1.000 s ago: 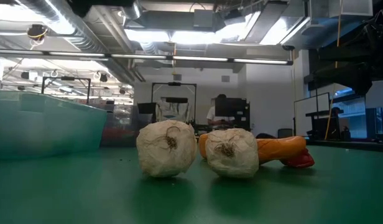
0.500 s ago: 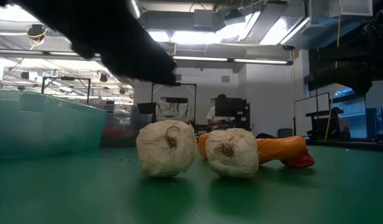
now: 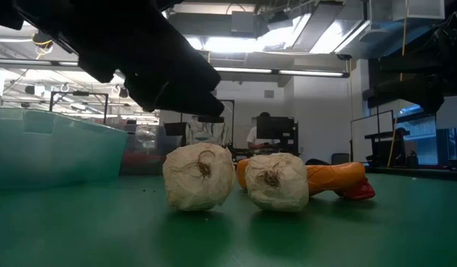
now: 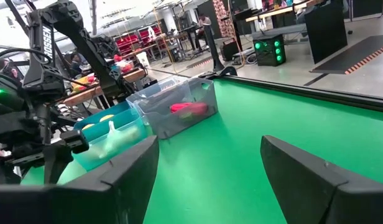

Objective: Sort produce into baskets
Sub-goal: Put the white garlic into the green bin

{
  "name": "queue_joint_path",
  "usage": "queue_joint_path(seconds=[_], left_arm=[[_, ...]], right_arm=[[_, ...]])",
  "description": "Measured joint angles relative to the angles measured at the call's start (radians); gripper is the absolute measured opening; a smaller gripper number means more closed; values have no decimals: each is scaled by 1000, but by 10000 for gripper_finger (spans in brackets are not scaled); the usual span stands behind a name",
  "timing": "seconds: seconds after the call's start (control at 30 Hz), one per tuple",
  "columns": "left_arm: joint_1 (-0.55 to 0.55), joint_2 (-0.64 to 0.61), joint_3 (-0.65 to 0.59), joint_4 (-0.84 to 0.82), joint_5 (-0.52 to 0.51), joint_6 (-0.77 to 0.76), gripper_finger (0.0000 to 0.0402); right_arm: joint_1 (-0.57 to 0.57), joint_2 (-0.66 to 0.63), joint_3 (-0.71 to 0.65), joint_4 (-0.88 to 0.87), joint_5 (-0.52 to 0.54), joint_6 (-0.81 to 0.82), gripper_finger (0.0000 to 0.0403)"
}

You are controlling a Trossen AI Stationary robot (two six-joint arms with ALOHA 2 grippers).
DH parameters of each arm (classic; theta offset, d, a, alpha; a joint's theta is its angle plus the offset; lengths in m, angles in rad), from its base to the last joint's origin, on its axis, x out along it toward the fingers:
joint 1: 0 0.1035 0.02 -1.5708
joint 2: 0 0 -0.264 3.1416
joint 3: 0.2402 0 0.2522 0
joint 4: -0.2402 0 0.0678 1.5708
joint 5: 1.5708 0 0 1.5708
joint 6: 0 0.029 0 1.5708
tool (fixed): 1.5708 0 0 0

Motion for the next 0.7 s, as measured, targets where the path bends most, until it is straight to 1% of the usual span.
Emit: queue_joint_path(seconds=[0.27,0.53,0.7], left_arm=[[-8,3,0,-2,0,5,235],[-11,122,-1,128,21,19,235],[-11,147,-1,148,24,19,235]], right_arm=[[0,0,0,0,0,0,280],[0,0,0,0,0,0,280],[0,0,0,0,-3,2,280]])
